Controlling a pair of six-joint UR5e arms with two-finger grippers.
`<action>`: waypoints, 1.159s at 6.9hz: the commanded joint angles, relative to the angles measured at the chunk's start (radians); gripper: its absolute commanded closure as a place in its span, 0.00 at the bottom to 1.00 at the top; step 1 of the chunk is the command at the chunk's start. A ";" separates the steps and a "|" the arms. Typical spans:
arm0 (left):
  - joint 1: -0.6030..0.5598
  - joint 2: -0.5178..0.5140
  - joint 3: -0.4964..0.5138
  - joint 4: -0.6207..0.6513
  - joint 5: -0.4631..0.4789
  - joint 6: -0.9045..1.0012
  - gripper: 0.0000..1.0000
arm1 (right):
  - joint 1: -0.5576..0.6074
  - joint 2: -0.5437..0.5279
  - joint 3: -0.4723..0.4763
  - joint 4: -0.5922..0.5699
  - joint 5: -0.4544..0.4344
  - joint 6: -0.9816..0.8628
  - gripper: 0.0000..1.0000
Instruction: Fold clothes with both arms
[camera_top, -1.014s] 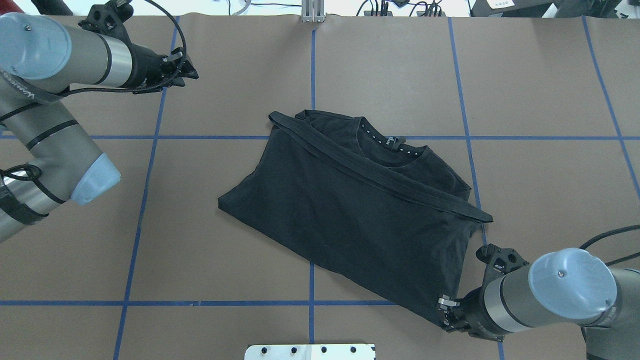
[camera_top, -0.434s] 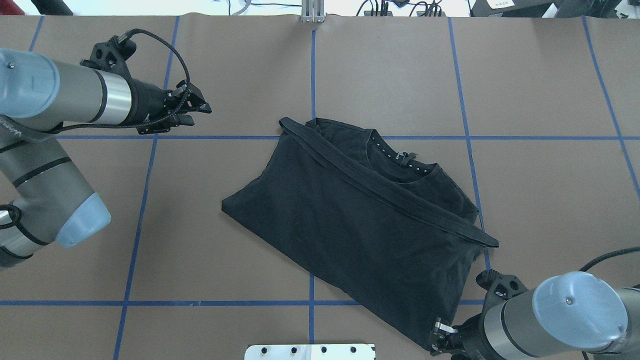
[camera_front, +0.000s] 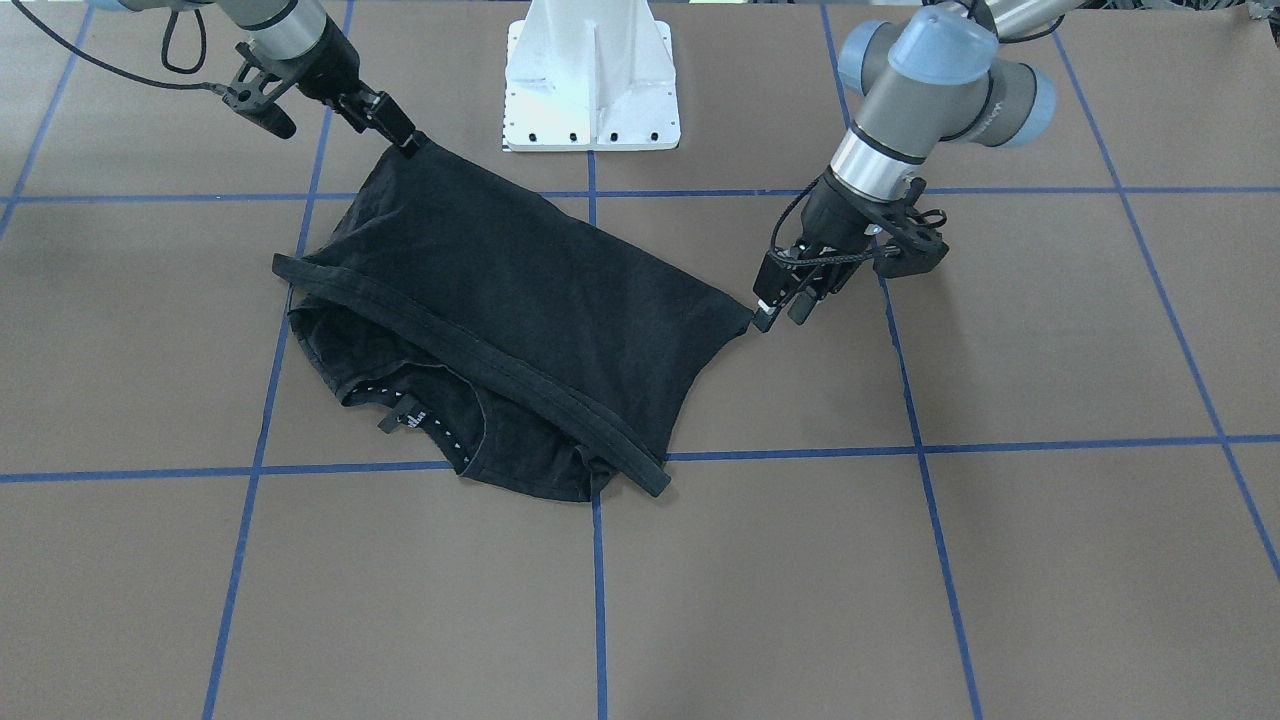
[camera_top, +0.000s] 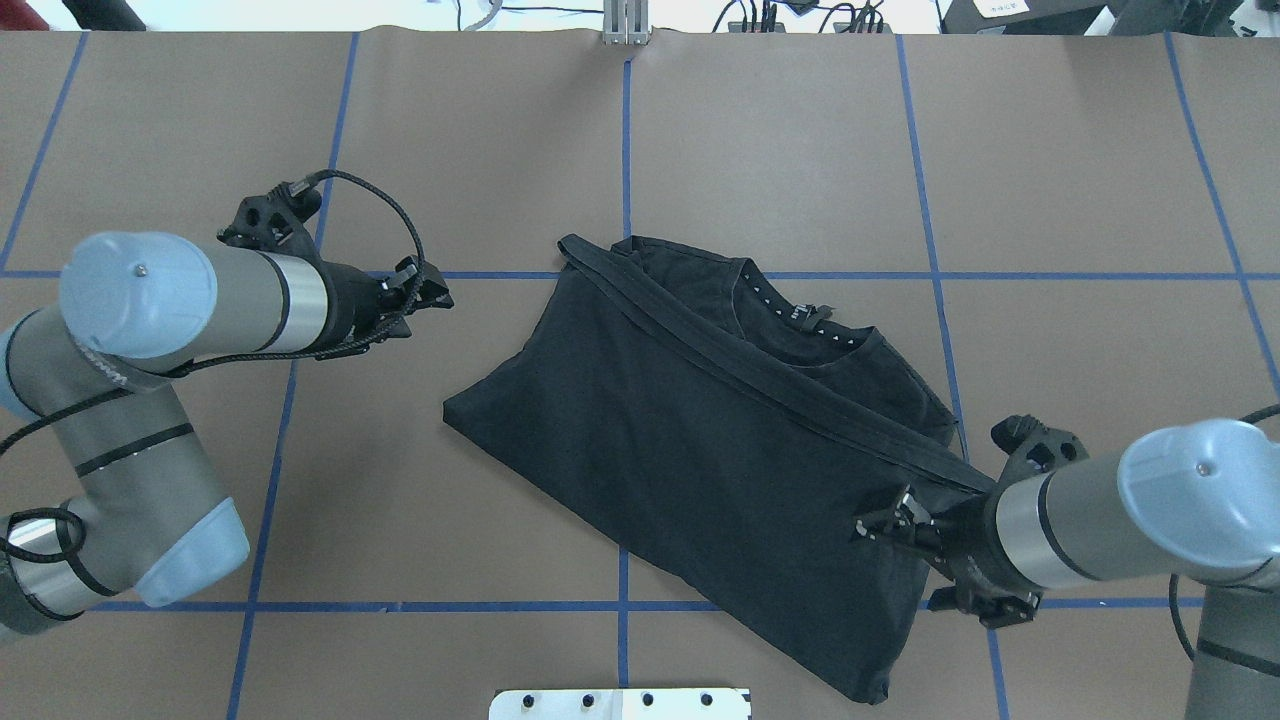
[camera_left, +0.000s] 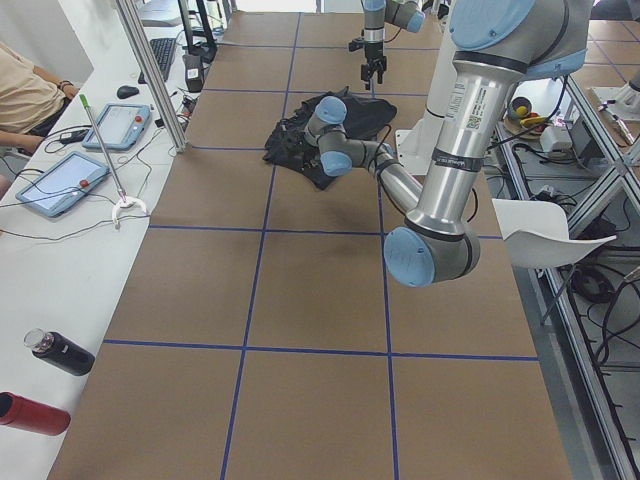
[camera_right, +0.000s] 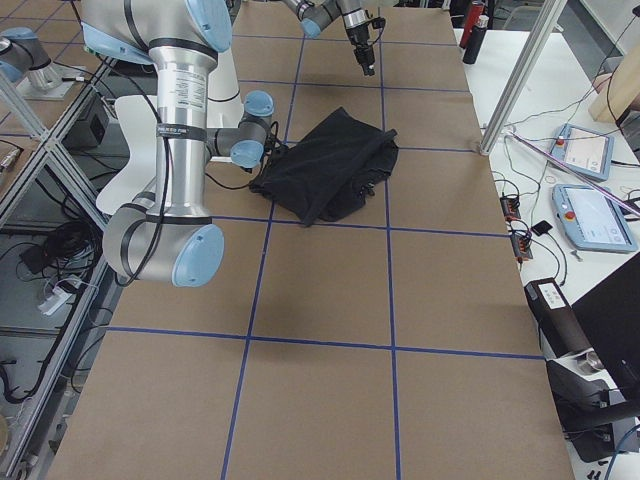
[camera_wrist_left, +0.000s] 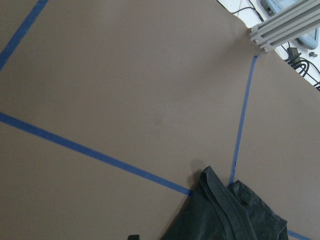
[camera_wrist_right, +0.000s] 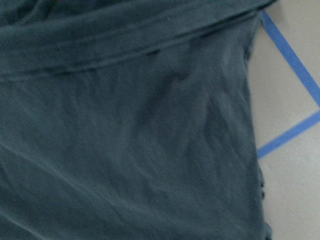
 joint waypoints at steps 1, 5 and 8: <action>0.074 -0.014 0.037 0.028 0.051 -0.009 0.36 | 0.124 0.104 -0.085 -0.002 -0.011 -0.006 0.00; 0.113 -0.014 0.064 0.028 0.057 -0.006 0.38 | 0.179 0.135 -0.147 -0.004 -0.020 -0.058 0.00; 0.130 -0.016 0.090 0.028 0.058 -0.008 0.40 | 0.178 0.141 -0.172 -0.002 -0.020 -0.058 0.00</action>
